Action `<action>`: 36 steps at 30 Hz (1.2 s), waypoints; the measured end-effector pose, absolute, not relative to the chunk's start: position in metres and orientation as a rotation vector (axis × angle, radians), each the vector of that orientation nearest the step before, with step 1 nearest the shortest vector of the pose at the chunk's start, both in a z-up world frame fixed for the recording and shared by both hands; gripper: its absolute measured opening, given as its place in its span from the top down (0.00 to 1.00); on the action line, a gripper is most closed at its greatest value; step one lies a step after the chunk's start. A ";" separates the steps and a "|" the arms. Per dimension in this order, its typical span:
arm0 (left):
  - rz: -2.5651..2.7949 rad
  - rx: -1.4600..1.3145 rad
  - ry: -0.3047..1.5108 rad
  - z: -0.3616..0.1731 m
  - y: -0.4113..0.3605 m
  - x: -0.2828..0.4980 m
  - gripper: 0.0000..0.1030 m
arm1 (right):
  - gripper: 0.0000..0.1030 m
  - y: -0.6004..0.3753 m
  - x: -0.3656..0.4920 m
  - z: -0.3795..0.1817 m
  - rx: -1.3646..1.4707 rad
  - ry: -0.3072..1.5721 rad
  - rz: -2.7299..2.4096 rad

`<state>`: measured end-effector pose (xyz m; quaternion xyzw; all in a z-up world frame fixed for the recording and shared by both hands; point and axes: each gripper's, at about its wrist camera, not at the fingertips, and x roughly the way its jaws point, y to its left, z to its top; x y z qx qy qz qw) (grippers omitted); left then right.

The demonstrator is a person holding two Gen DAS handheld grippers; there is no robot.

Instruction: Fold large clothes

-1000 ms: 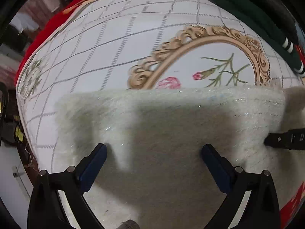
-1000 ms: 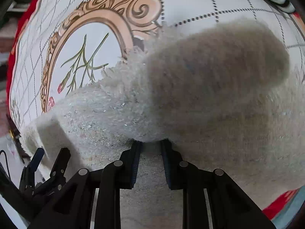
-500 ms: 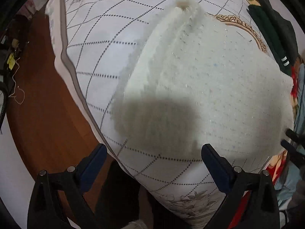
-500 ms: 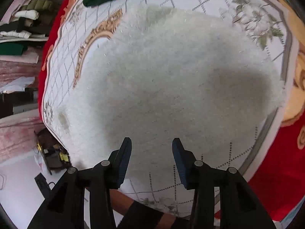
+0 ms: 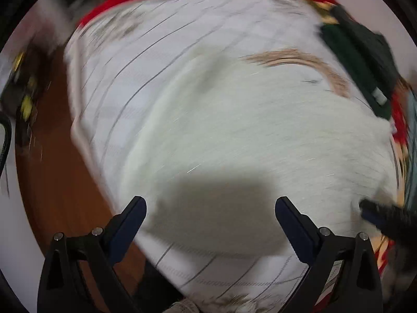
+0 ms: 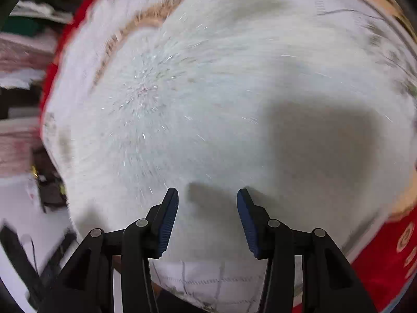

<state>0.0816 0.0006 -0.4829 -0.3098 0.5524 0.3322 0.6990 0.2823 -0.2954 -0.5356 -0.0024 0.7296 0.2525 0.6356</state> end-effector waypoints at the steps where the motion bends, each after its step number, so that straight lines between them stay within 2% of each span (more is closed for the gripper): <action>1: 0.711 -0.666 1.232 -0.482 0.000 0.091 0.02 | 0.40 -0.310 0.279 -0.530 0.034 1.641 0.580; 3: 0.633 -0.604 1.234 -0.484 -0.009 0.135 0.02 | 0.27 -0.352 0.271 -0.519 0.143 1.579 0.548; 7: 0.588 -0.453 1.247 -0.497 -0.024 0.189 0.02 | 0.27 -0.433 0.263 -0.540 0.469 1.576 0.439; 11: 0.577 -0.290 1.340 -0.543 -0.027 0.242 0.00 | 0.27 -0.479 0.268 -0.590 0.752 1.526 0.385; 15: 0.542 -0.313 1.319 -0.551 -0.019 0.239 0.00 | 0.27 -0.472 0.282 -0.637 0.930 1.505 0.458; 20: 0.519 -0.334 1.314 -0.553 -0.013 0.232 0.00 | 0.28 -0.457 0.301 -0.651 1.138 1.361 0.571; 21: 0.519 -0.323 1.317 -0.552 -0.012 0.232 0.00 | 0.33 -0.450 0.305 -0.653 1.151 1.350 0.583; 24: 0.524 -0.288 1.312 -0.552 -0.008 0.237 0.00 | 0.71 -0.438 0.318 -0.647 1.139 1.322 0.588; 25: 0.521 -0.286 1.314 -0.552 -0.008 0.239 0.00 | 0.75 -0.438 0.323 -0.640 1.139 1.309 0.589; 28: 0.508 -0.270 1.307 -0.552 -0.008 0.244 0.00 | 0.79 -0.435 0.324 -0.603 1.094 1.258 0.614; 36: 0.341 -0.338 1.243 -0.560 -0.035 0.294 0.00 | 0.81 -0.428 0.309 -0.491 0.888 1.140 0.649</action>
